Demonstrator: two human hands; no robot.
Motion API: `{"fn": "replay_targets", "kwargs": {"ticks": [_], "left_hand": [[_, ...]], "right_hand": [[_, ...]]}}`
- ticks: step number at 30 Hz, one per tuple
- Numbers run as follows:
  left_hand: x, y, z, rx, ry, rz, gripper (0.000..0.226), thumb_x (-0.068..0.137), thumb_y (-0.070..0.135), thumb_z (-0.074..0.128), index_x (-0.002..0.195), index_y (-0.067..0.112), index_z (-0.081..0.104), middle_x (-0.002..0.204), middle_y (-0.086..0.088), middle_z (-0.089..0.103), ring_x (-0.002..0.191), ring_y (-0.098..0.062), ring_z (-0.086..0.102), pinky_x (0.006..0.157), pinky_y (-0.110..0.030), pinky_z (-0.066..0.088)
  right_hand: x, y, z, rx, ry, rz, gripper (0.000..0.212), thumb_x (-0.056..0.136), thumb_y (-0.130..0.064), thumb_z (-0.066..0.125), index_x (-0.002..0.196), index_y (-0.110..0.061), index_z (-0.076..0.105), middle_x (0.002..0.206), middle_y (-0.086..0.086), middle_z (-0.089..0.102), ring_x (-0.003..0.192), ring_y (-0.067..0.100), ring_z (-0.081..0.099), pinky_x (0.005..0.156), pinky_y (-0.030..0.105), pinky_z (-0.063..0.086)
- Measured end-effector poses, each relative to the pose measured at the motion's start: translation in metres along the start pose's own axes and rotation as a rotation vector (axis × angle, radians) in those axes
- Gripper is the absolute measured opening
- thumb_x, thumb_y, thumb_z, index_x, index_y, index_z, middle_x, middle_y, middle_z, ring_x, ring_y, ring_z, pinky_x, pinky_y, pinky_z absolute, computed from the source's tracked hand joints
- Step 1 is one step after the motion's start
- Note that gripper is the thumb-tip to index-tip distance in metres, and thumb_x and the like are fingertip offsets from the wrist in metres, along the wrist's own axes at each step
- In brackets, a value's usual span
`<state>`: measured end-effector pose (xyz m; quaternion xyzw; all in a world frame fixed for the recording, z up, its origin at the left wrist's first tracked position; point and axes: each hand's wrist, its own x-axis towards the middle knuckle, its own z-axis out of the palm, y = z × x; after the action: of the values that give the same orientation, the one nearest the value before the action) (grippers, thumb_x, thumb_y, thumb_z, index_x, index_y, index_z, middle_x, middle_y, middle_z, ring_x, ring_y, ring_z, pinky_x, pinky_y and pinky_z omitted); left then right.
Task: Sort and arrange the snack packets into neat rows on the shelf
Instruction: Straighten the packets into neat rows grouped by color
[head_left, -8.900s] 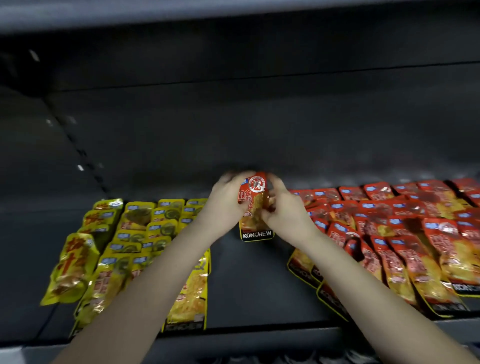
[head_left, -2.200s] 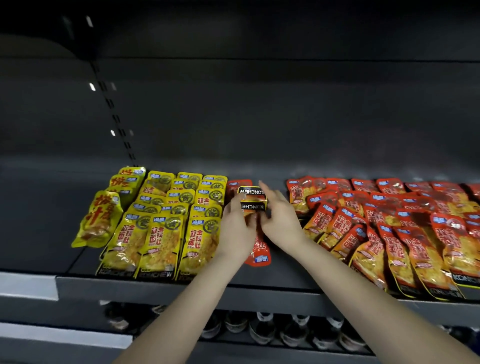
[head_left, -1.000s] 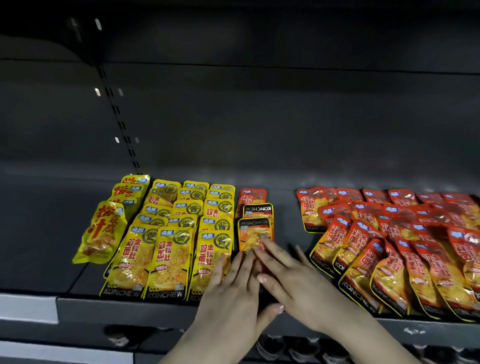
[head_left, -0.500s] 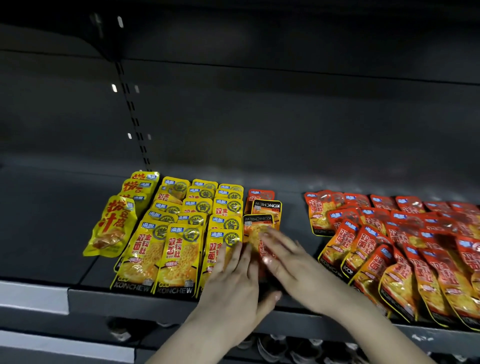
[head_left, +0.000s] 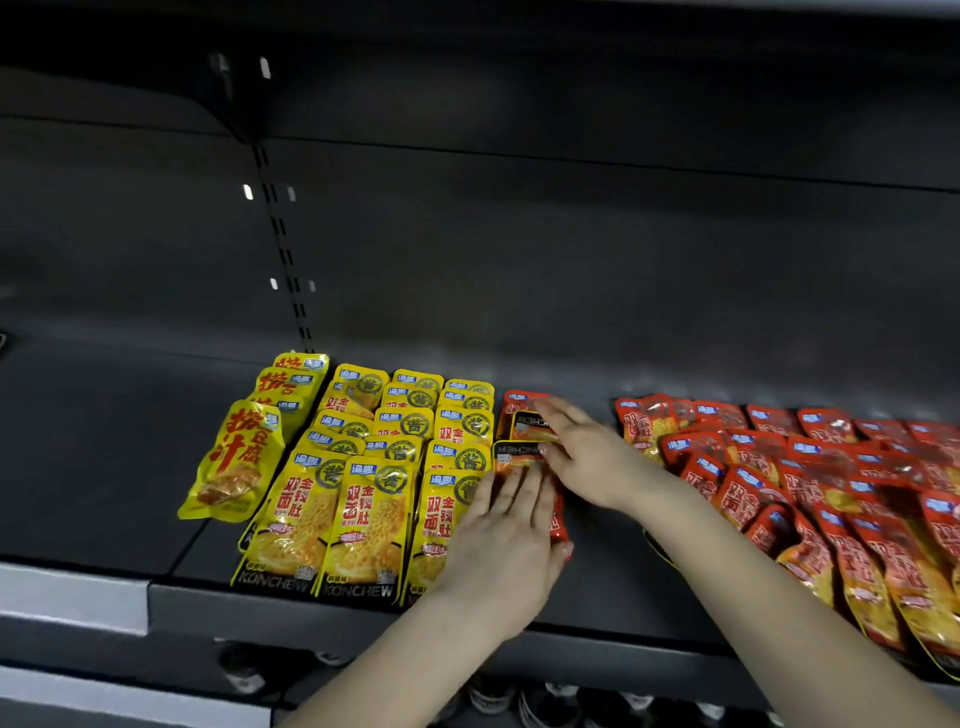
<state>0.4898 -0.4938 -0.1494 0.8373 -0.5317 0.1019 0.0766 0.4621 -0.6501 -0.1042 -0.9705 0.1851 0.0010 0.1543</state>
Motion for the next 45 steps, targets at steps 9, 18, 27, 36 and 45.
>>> {"fn": "replay_targets", "kwargs": {"ticks": [9,18,27,36,45], "left_hand": [[-0.002,-0.003,0.004,-0.021,-0.091,0.058,0.056,0.084,0.041,0.032,0.12,0.015,0.066,0.128,0.0,0.061,0.12,-0.014,0.056,0.099,-0.036,0.039],[0.007,-0.011,-0.027,-0.006,-0.235,0.078,0.06,0.1,0.046,0.017,0.152,0.019,0.003,0.159,0.001,-0.009,0.146,-0.017,-0.009,0.111,-0.038,-0.019],[0.08,-0.066,-0.068,-0.084,-0.294,0.034,0.071,0.093,0.05,0.048,0.15,0.021,0.018,0.157,-0.001,0.022,0.143,-0.017,0.022,0.118,-0.041,0.008],[0.138,-0.06,-0.038,-0.201,-0.63,0.1,0.1,0.078,0.05,0.069,0.152,0.019,0.009,0.156,-0.004,0.022,0.141,-0.022,0.026,0.111,-0.028,0.026],[0.158,-0.058,-0.038,-0.282,-0.582,0.105,0.045,0.076,0.042,0.075,0.111,0.022,0.056,0.108,0.002,0.062,0.092,-0.015,0.057,0.079,-0.029,0.046]], "right_hand": [[0.007,0.003,0.017,0.016,-0.055,0.061,0.05,0.101,-0.03,0.029,0.148,-0.016,0.022,0.157,-0.003,0.011,0.142,0.021,0.022,0.116,0.041,0.016],[-0.001,0.009,0.007,0.097,0.062,0.01,0.051,0.099,-0.029,0.037,0.148,-0.024,0.021,0.156,-0.004,0.018,0.142,0.018,0.02,0.117,0.046,0.01],[-0.023,0.006,-0.014,0.135,0.061,0.144,0.064,0.098,-0.028,0.043,0.15,-0.016,0.007,0.154,0.011,0.021,0.14,0.026,0.025,0.111,0.03,0.024],[-0.058,-0.022,0.023,-0.047,-0.037,0.19,0.108,0.081,-0.066,0.05,0.147,-0.002,-0.007,0.156,0.013,0.012,0.143,0.027,0.01,0.117,0.042,0.01],[-0.053,-0.018,0.032,-0.039,-0.036,0.205,0.093,0.085,-0.064,0.046,0.149,-0.008,0.009,0.157,0.013,0.003,0.145,0.028,-0.002,0.118,0.046,0.002]]}}
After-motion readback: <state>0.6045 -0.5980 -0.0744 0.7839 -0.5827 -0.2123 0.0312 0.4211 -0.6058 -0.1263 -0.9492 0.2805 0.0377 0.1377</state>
